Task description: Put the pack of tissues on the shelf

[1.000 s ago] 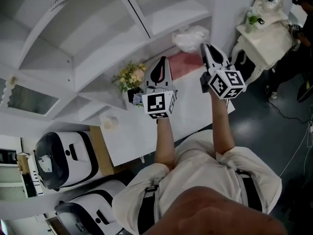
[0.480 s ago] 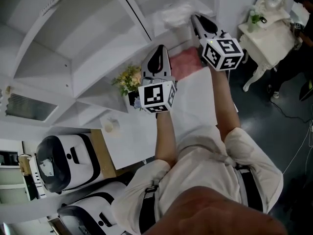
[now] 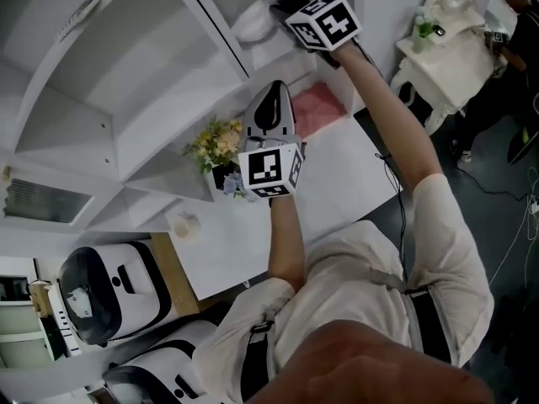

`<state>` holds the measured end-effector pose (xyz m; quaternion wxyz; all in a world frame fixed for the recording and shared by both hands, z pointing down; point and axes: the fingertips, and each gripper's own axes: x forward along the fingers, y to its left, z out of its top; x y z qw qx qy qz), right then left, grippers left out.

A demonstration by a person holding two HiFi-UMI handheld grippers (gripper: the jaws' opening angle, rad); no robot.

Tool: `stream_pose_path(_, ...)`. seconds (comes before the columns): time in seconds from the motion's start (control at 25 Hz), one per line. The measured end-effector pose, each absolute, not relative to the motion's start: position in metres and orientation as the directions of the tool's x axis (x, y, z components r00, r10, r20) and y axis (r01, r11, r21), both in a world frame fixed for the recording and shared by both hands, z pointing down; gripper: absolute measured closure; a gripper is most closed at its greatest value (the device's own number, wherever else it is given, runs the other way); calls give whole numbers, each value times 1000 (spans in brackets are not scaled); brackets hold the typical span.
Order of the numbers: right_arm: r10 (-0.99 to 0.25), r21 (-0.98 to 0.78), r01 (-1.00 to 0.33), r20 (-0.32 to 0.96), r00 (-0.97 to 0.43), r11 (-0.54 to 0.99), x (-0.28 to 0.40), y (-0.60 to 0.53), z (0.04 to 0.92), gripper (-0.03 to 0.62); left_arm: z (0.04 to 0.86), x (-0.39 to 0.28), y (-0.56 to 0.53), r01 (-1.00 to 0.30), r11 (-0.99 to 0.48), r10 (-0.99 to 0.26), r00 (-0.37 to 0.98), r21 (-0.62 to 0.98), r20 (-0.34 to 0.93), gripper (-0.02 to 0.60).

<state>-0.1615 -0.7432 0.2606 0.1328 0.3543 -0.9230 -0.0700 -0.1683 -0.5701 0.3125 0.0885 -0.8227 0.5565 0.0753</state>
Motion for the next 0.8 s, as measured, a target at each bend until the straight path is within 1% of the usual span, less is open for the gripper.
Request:
stream_pose_path(0.08,-658,280,-597,271,-703,752,-171,-747,274,525,311,-165,-566,-926,-370,-899,376,-72,-226,571)
stream_pose_path(0.2,-675,381,-560,348,-651,736,-172,-754,284,523,312,-169,-563,-928,-363,-900,372,-81,-225,571)
stream_pose_path(0.36,-704,486,-515,400,-587,706,-172,-762,292,523,316,-175,-560,-932,-354,-906,362,-78,-220,571)
stream_pose_path(0.52,-693,409,-559,399,-601,721,-167,-762,292,522,318,-174,-557,-930,-356,-906,368,-94,-208,571)
stream_pose_path(0.72,-667,300,-596,364,-650,745,-166,-761,287,515,321,-175,-558,-929,-356,-908,368,-96,-198,571)
stream_pose_path(0.76,-661,279,-600,357,-660,750,-166,-761,285,462,321,-174,-558,-929,-357,-908,369,-95,-198,571)
stream_pose_path(0.8,-653,258,-602,351,-671,756,-165,-760,283,435,321,-173,-558,-928,-359,-907,371,-94,-198,571)
